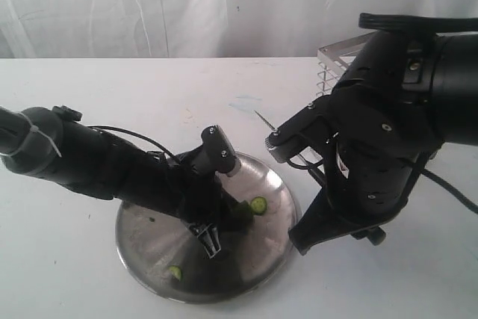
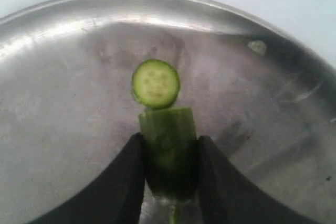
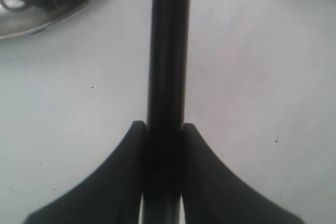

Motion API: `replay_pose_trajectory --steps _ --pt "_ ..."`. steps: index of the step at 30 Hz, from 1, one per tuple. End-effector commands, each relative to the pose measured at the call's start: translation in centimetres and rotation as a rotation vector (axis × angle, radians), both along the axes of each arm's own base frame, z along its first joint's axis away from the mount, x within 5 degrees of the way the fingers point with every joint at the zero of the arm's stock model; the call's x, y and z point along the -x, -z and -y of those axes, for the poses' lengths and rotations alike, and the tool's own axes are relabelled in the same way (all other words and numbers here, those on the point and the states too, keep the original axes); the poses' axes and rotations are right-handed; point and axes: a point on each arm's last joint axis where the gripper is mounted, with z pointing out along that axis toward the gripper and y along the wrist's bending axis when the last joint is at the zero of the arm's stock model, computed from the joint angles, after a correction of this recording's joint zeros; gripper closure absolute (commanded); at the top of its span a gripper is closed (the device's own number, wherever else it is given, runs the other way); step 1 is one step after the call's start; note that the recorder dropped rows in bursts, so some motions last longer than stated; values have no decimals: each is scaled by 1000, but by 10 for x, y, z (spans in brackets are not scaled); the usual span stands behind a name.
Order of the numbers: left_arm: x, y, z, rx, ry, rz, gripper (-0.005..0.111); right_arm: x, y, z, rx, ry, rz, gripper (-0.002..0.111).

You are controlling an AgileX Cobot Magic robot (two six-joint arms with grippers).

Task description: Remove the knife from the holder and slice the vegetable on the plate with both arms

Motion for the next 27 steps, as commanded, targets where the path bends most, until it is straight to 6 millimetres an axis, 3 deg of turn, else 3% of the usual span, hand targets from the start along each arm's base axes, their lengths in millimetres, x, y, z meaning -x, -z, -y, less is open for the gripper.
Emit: replay_pose_trajectory --steps 1,5,9,13,17,23,27 --pt "-8 17 -17 -166 -137 32 106 -1 -4 1 -10 -6 15 108" --pt "-14 5 -27 -225 -245 86 107 -1 -4 1 -12 -7 16 108" --pt "-14 -13 -29 -237 -219 161 107 -1 -4 1 -15 -8 19 108" --pt "-4 -4 -35 -323 -97 195 107 -1 -2 -1 -41 -11 21 108" --pt "9 2 -30 -252 -14 140 107 -1 2 -3 -74 -17 33 108" --pt "12 1 -25 -179 -21 91 107 6 13 -7 -142 -41 -26 108" --pt "12 1 -25 -185 -25 94 107 17 20 -14 -184 -129 -166 108"
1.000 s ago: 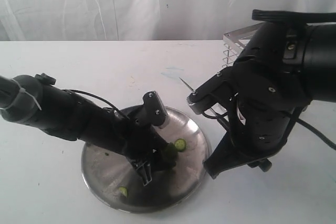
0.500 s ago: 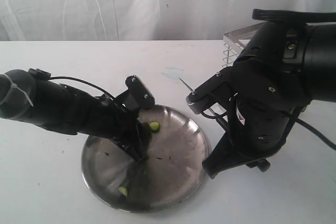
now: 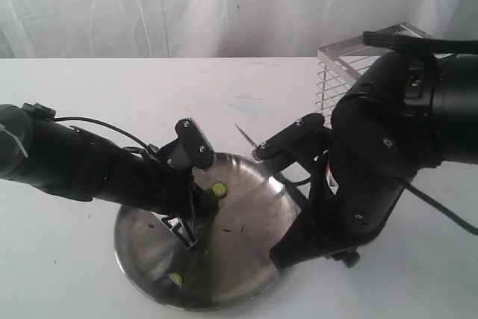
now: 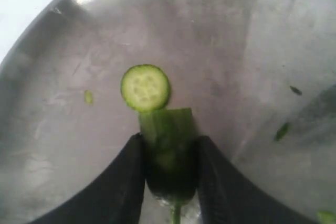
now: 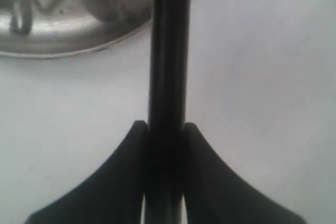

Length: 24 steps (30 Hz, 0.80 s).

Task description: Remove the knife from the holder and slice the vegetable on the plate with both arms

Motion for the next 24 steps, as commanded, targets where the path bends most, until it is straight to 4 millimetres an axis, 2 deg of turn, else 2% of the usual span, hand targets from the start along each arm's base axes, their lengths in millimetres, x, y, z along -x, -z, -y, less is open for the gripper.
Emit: replay_pose_trajectory --steps 1,8,10,15,17,20,24 --pt "7 11 1 -54 108 11 107 9 5 -6 -61 -100 -117 108" --pt "5 11 -3 -96 75 26 105 7 4 -11 -111 -102 -83 108" --pt "4 12 -4 -110 65 31 99 7 4 -11 -111 -102 -83 108" --pt "3 11 -4 -84 13 12 67 7 4 -10 -105 -102 -90 108" --pt "3 12 -5 -89 -4 11 58 8 3 -10 -97 -101 -99 108" --pt "2 12 -7 -92 -28 8 51 7 1 -10 -99 -100 -97 108" --pt "1 2 -8 -78 -61 29 50 -7 0 -10 -102 -74 -93 108"
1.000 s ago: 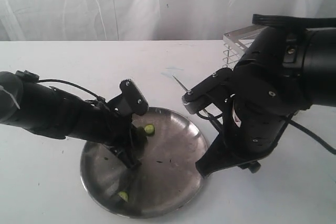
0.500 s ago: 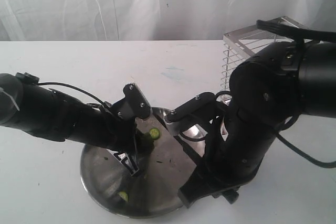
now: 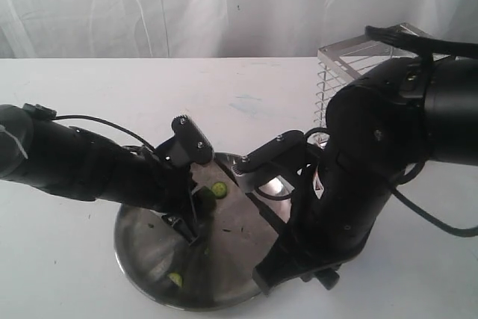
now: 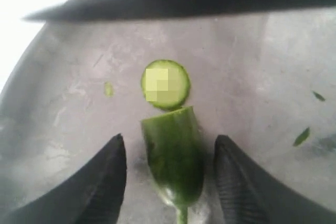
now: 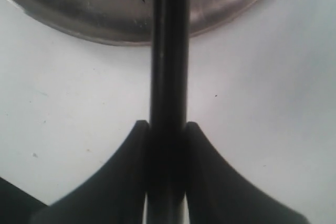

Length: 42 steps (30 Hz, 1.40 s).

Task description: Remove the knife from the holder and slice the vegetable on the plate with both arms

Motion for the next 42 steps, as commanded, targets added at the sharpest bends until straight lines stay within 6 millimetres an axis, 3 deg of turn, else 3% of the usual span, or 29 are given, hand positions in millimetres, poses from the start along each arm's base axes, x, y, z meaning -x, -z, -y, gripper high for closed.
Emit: replay_pose_trajectory --steps 1,4,9,12,13,14,16,19,20,26,30,36,42 --pt "3 -1 -6 -72 7 35 50 -19 -1 2 2 32 -2 108" --pt "2 -23 -11 -87 -31 104 50 -33 5 1 28 13 -63 108" --pt "5 -67 -23 -143 -46 267 52 -39 13 -9 59 -65 -167 108" --pt "10 -82 -21 -88 -11 302 74 -44 19 -13 77 -68 -192 108" --pt "12 -85 -17 -62 23 305 95 -46 20 -15 74 -67 -192 108" --pt "12 -85 -17 -59 25 305 105 -47 20 -16 68 -59 -184 108" --pt "13 -84 -16 -43 43 300 106 -51 19 -18 40 11 -153 108" --pt "18 -87 -6 159 200 253 107 -49 26 -23 8 58 -208 108" --pt "18 -87 -5 227 246 229 107 -49 29 -24 8 61 -223 108" --pt "-6 -65 -35 340 110 105 107 -49 45 -27 34 75 -296 108" --pt "-16 -59 -26 524 175 7 107 -49 45 -27 31 80 -293 108" --pt "-27 -18 -24 545 78 -146 107 -52 46 -30 2 89 -259 108" --pt "-29 -11 -24 557 51 -163 107 -53 57 -33 3 104 -290 108"
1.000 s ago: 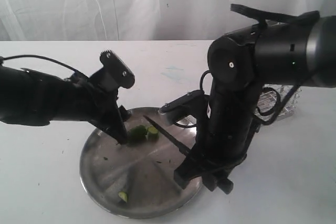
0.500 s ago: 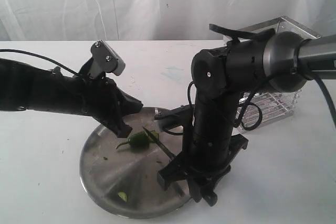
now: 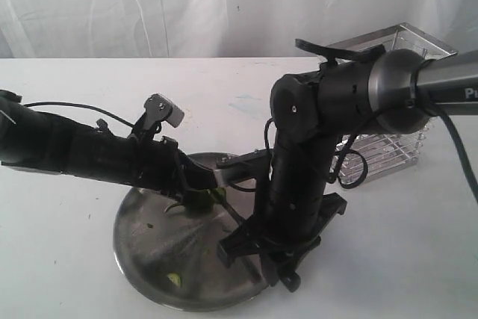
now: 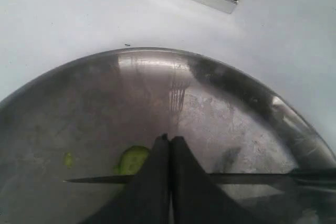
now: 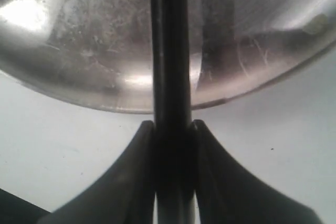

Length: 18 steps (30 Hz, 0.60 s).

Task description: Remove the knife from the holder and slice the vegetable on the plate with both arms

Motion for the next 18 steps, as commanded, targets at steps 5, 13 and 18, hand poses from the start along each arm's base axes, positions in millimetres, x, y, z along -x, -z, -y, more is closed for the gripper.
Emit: replay_pose_trajectory --steps 5,13,18 --pt "-4 -3 1 40 -24 13 107 -3 10 -5 -12 31 -30 108" --pt "-5 2 -1 -22 -49 11 107 -4 10 -5 -16 32 -25 108" --pt "-3 0 1 -3 -30 11 107 -4 10 -5 -18 34 -24 108"
